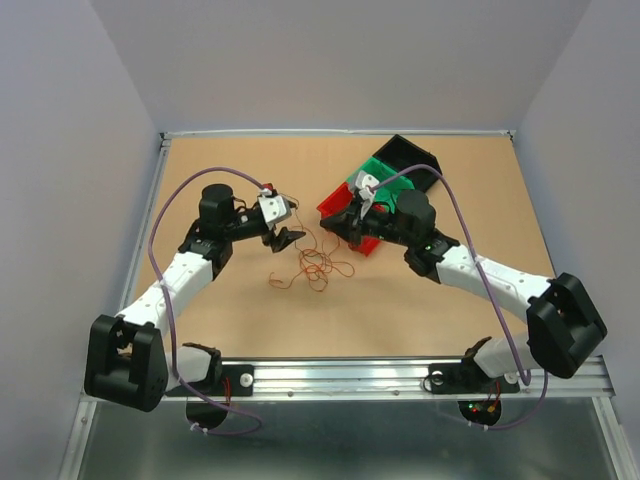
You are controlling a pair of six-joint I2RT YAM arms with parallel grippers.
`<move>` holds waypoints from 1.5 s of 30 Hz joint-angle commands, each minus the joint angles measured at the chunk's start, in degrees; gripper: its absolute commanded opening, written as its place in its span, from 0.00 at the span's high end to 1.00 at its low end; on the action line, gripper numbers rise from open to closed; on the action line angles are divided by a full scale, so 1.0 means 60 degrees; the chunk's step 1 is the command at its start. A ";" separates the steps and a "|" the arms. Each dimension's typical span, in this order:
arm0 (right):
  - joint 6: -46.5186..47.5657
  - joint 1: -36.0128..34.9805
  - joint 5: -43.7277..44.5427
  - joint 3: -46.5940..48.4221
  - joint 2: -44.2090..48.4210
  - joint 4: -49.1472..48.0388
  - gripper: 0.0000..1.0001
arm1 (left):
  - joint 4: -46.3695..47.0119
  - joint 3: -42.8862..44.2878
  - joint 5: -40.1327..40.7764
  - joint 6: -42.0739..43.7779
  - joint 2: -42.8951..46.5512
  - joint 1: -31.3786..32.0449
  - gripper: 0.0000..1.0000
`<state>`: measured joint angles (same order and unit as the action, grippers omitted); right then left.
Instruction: Untangle the cables
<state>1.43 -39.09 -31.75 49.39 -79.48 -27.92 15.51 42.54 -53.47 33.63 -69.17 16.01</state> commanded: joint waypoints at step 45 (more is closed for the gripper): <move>-0.0692 -0.0252 0.1453 0.1114 -0.1840 0.0610 0.20 | -0.2014 0.2857 -0.1238 -0.0712 -0.2625 -0.1716 1.00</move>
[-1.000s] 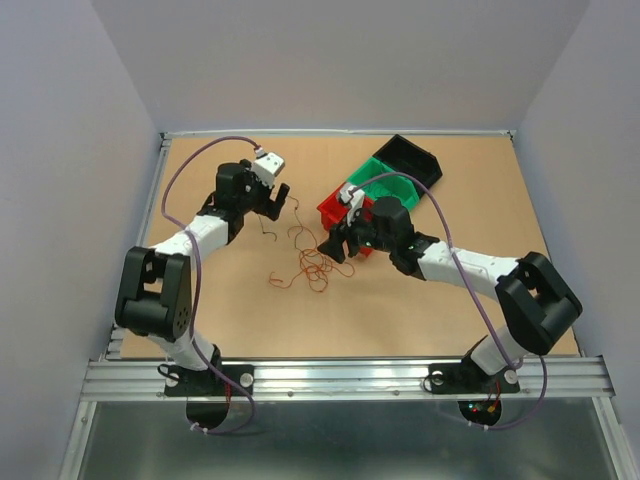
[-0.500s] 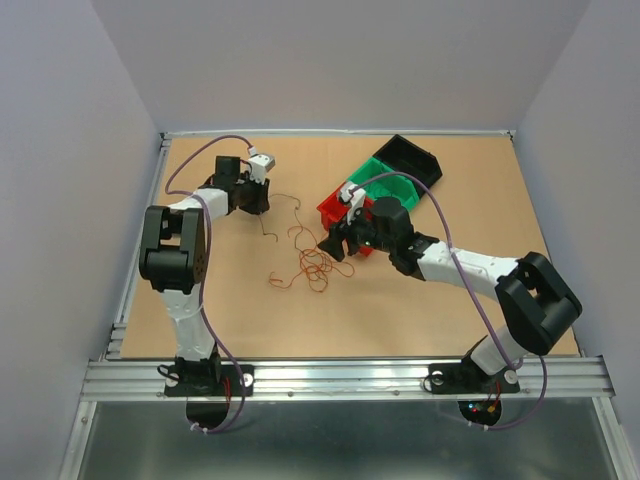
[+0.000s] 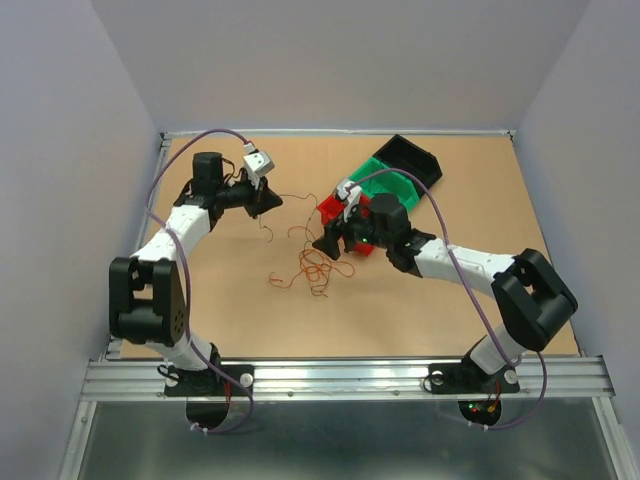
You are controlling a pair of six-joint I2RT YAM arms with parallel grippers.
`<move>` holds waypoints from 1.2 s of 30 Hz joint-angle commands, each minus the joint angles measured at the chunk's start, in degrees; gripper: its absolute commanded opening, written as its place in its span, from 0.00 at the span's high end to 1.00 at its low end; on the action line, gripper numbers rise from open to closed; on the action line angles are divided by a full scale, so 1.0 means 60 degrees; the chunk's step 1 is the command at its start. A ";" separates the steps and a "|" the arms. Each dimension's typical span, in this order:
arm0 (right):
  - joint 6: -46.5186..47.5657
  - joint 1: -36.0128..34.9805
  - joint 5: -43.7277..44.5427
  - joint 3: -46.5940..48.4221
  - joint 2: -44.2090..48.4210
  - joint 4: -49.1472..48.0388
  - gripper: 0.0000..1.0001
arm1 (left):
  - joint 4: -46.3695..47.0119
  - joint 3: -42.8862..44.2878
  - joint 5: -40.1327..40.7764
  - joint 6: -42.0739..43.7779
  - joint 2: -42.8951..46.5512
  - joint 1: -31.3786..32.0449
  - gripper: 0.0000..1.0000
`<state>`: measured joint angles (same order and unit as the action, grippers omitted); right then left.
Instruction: Untangle the cables
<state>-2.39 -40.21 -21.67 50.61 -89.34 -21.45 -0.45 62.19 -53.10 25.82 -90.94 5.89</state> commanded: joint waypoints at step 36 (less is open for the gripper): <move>-0.1477 -0.0067 -0.0534 0.1774 0.1822 -0.3222 0.99 | 0.2022 -0.1006 -0.0774 -0.1651 0.3671 0.0292 1.00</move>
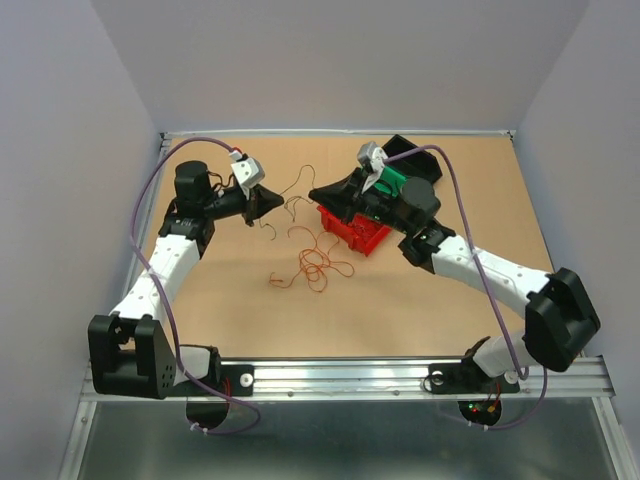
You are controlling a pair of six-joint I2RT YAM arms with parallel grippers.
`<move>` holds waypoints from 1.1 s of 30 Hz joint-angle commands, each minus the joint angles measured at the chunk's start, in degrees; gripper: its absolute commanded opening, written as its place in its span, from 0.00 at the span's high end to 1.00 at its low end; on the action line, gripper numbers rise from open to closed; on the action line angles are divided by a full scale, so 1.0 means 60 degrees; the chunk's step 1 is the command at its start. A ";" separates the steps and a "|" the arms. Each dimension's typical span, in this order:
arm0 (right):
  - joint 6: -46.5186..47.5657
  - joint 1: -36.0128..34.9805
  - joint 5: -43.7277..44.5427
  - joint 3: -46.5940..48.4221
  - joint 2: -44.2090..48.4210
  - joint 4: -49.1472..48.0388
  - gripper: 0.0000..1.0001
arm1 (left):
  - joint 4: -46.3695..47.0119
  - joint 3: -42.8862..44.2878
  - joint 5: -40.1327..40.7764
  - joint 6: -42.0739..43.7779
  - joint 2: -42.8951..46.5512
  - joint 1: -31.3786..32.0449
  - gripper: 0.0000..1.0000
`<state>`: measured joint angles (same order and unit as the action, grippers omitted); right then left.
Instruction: Untangle the cables
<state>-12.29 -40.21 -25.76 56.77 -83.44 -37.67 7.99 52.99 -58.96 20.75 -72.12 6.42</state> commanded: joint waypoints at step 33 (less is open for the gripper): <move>0.2078 0.1206 0.4176 -0.0438 0.0871 0.0728 0.99 | 0.3840 0.4733 0.4112 -0.2948 -0.5763 0.3676 1.00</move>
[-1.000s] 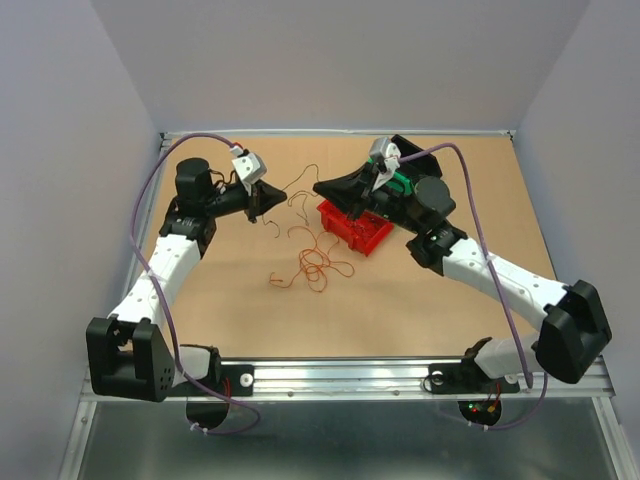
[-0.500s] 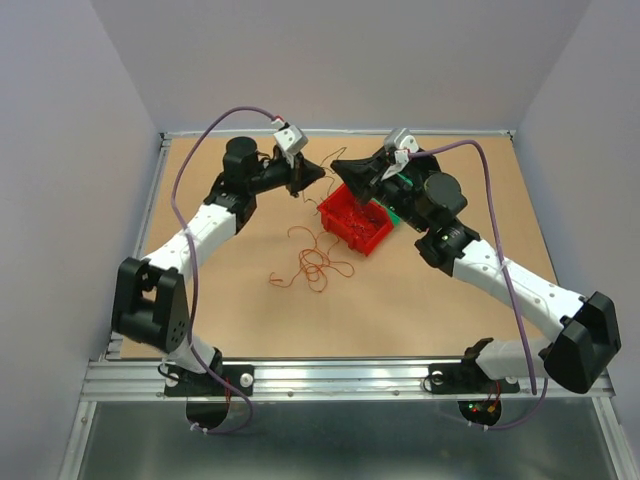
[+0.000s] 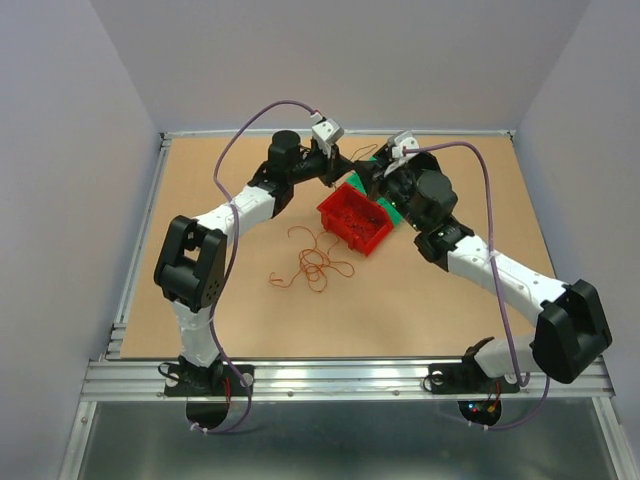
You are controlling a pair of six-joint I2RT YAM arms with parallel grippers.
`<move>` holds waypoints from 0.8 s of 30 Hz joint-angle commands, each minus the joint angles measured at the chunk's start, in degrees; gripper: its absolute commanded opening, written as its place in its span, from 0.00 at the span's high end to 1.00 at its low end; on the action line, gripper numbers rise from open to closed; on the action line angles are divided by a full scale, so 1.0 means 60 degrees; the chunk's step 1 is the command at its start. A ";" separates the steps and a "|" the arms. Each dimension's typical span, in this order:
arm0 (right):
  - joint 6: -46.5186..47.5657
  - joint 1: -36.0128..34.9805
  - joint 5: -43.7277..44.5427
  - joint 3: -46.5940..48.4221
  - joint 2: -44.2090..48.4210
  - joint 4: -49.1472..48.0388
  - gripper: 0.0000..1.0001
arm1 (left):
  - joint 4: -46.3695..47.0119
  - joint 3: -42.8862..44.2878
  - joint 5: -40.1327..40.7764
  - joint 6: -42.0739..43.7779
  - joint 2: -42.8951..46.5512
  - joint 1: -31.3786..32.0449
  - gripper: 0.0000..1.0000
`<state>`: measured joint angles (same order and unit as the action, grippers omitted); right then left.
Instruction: Untangle the cables
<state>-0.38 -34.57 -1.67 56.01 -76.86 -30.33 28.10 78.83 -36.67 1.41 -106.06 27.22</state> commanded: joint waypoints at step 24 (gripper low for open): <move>-0.1034 0.0751 -0.1392 -0.0516 -0.3346 0.0557 0.99 | -0.0623 -0.0497 0.1289 0.0732 -0.1000 0.0590 1.00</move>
<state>-4.97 -30.00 -9.93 50.33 -94.52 -29.82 26.26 75.50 -31.99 4.64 -114.67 30.41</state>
